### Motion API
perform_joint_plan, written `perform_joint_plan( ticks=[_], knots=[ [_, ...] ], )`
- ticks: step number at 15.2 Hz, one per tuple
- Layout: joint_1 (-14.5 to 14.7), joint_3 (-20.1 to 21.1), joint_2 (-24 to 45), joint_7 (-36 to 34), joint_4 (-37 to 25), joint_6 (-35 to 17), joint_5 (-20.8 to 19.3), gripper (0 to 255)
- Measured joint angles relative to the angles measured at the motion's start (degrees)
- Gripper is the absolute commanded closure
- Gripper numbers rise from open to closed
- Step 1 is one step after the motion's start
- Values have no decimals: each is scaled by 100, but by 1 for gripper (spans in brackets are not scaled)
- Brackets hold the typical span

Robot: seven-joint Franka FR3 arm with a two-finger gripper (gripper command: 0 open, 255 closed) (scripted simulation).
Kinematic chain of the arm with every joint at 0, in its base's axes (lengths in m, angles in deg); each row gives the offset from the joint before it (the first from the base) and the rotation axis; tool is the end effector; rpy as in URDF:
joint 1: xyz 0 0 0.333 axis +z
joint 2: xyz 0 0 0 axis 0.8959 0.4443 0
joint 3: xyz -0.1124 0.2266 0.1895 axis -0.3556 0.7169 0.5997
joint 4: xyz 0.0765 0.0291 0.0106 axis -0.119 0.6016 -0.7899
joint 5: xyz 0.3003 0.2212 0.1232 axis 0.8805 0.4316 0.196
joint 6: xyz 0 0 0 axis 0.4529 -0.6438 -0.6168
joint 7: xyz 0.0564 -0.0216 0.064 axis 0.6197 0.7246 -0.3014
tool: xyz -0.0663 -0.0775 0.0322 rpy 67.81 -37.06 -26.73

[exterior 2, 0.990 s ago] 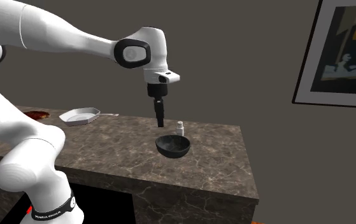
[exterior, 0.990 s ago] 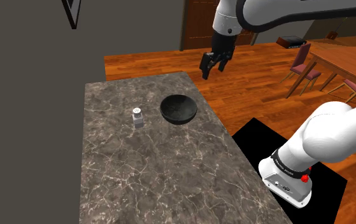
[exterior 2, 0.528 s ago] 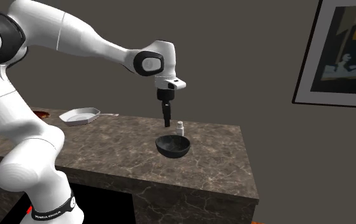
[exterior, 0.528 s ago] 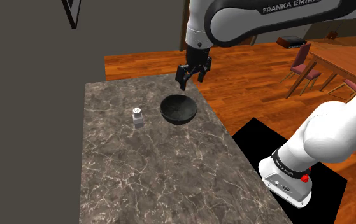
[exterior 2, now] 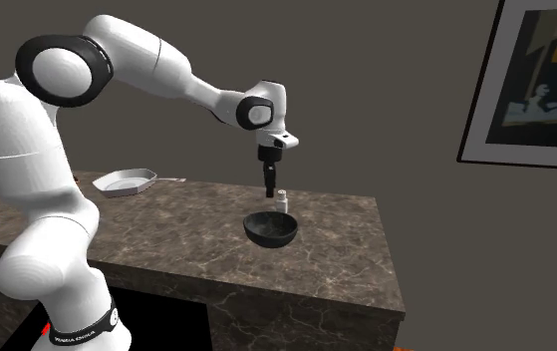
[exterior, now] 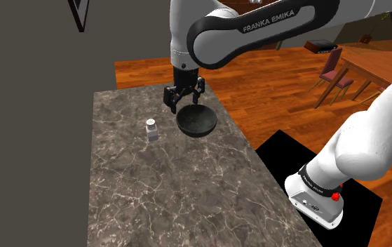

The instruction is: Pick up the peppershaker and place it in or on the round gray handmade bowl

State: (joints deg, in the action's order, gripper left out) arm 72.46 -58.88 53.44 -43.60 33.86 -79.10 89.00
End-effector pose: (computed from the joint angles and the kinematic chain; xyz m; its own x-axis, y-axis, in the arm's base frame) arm 0.4700 0.2809 0.4347 0.9978 -0.0544 -0.0377 -0.0547 -0.9985 -0.0078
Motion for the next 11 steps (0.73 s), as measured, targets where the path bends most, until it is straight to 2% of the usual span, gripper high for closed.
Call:
perform_joint_plan(
  ticks=[4, 9, 11],
  knots=[
    [186, 124, 839, -462, -678, -52, -221, 0],
    [564, 165, 2018, -1016, -1849, 76, -546, 0],
    [642, 159, 2220, -1109, -1949, -6, -602, 0]
  ],
)
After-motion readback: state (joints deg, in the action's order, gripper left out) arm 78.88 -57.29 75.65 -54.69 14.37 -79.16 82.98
